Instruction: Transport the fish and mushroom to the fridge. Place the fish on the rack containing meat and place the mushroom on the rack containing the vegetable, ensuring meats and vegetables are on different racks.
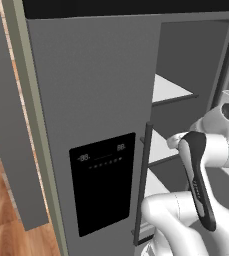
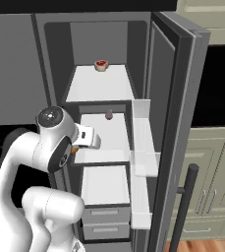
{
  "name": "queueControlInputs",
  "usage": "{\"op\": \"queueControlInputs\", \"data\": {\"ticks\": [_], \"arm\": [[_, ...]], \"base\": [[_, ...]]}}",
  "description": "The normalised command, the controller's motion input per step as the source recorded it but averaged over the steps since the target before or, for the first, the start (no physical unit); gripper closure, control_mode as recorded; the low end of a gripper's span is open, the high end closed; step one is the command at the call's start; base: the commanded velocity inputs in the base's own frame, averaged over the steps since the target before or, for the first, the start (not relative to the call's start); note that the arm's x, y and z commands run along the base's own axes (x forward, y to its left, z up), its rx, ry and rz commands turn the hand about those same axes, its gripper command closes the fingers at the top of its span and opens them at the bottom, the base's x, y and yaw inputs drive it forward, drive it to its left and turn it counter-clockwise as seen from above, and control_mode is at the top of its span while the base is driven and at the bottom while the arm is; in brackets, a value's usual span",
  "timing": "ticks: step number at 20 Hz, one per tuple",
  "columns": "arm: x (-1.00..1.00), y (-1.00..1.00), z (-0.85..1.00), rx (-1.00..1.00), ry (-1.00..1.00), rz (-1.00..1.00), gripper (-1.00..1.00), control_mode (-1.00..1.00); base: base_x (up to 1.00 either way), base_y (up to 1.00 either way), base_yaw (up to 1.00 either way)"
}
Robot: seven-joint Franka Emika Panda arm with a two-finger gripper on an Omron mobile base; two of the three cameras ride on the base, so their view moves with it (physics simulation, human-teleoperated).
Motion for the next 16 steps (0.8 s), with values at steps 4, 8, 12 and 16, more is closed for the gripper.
{"op": "queueControlInputs", "data": {"ticks": [4,8,12,16], "arm": [[0.25,-0.26,-0.20,0.00,0.04,0.00,1.00,-1.00],[0.48,-0.04,-0.19,0.00,0.02,0.00,1.00,-1.00],[0.51,0.00,-0.17,0.00,0.00,0.00,1.00,-1.00],[0.37,-0.01,-0.19,0.00,0.00,0.00,1.00,-1.00]], "base": [[0.00,0.00,0.00],[0.00,0.00,0.00],[0.00,0.00,0.00],[0.00,0.00,0.00]]}}
